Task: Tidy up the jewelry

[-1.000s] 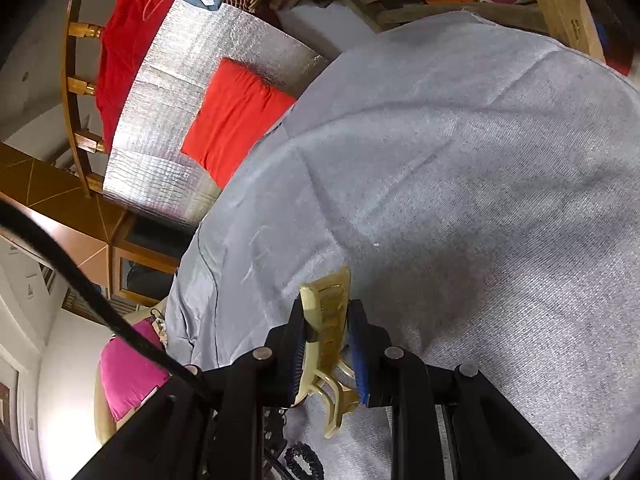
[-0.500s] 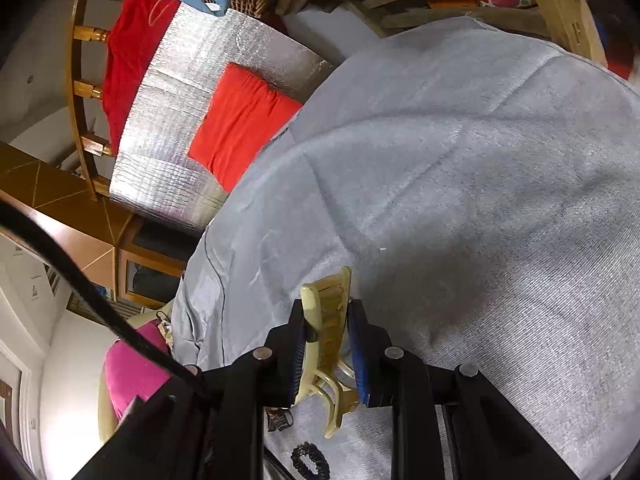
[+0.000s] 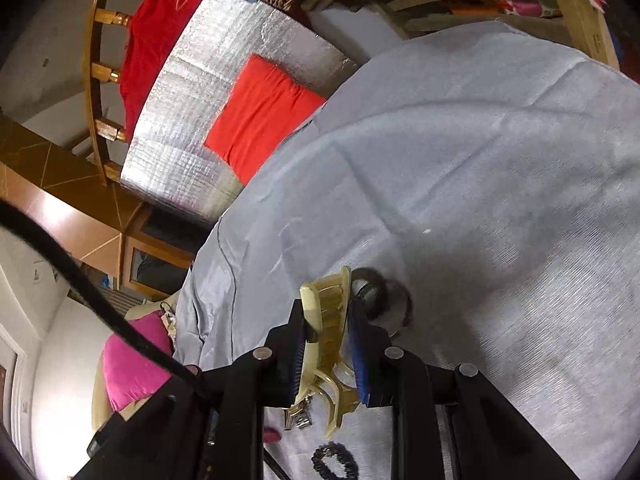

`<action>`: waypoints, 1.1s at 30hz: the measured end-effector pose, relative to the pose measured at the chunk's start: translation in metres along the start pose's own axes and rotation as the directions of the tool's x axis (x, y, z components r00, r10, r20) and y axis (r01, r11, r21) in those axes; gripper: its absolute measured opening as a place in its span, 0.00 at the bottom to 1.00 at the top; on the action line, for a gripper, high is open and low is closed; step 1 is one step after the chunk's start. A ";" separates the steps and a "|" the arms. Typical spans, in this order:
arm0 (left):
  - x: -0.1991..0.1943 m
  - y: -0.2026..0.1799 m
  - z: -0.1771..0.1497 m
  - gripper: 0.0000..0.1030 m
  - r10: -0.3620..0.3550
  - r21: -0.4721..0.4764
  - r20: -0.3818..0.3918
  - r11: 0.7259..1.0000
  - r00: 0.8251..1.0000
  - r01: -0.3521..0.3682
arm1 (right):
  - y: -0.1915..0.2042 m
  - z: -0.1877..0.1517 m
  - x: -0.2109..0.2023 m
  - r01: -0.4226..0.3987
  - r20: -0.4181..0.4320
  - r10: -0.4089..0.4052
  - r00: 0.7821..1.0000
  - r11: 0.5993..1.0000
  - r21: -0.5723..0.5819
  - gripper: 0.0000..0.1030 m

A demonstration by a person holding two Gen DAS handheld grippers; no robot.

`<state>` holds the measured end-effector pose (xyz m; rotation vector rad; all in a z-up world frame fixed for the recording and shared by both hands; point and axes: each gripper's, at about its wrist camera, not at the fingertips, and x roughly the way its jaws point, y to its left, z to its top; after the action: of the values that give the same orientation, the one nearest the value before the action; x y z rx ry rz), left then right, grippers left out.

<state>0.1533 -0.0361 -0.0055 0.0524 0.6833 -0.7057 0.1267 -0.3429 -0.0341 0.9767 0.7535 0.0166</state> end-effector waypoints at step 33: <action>0.032 0.057 -0.049 0.41 0.158 -0.011 -0.275 0.986 0.948 -0.168 | 0.023 -0.018 0.023 0.016 -0.022 -0.018 1.000 0.998 -0.053 0.22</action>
<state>0.1789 0.0024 -0.0730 0.1753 0.9447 -0.5312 0.1411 -0.3086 -0.0360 0.9209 0.7786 0.0329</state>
